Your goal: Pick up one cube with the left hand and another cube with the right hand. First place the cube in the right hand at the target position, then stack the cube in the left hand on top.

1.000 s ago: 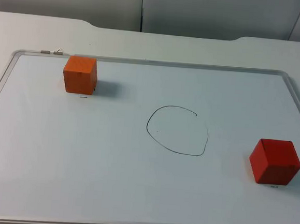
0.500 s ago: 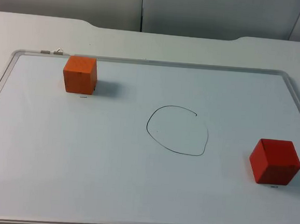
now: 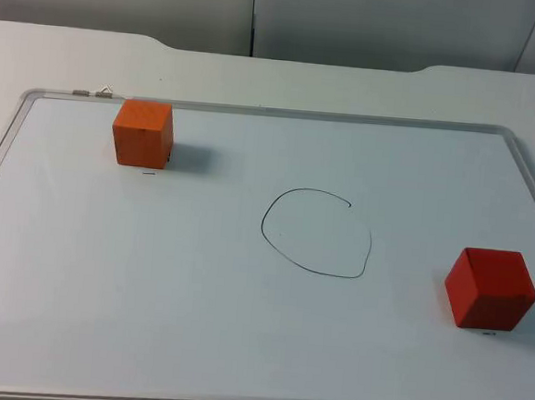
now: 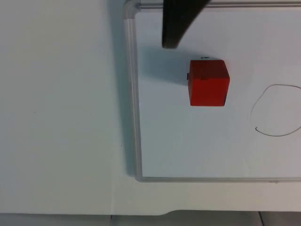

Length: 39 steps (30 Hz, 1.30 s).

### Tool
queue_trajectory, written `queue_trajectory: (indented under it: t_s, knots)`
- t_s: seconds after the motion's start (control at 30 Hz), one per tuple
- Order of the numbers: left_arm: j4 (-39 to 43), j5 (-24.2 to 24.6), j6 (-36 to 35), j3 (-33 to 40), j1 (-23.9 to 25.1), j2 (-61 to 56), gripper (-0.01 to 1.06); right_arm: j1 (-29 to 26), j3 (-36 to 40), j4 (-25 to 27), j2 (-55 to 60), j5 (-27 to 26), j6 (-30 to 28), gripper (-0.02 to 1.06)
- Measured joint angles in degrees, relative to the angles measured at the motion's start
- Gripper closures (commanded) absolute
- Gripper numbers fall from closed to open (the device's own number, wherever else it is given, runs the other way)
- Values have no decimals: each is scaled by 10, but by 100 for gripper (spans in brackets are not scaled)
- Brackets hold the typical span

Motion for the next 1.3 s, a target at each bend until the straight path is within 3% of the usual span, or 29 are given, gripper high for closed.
queue_trajectory:
  t_s: [0.2,0.6,0.9,1.3]
  knots:
    - [-42,-12,40,-42,0,115,0,0,0,0,0,0,0,0]
    - [-76,-21,49,-110,0,333,0,0,0,0,0,0,0,0]
    - [-79,-31,49,-182,-57,500,1,0,0,0,0,0,1,0]
    - [-58,-78,-2,-231,-83,627,1,0,0,-1,0,0,2,0]
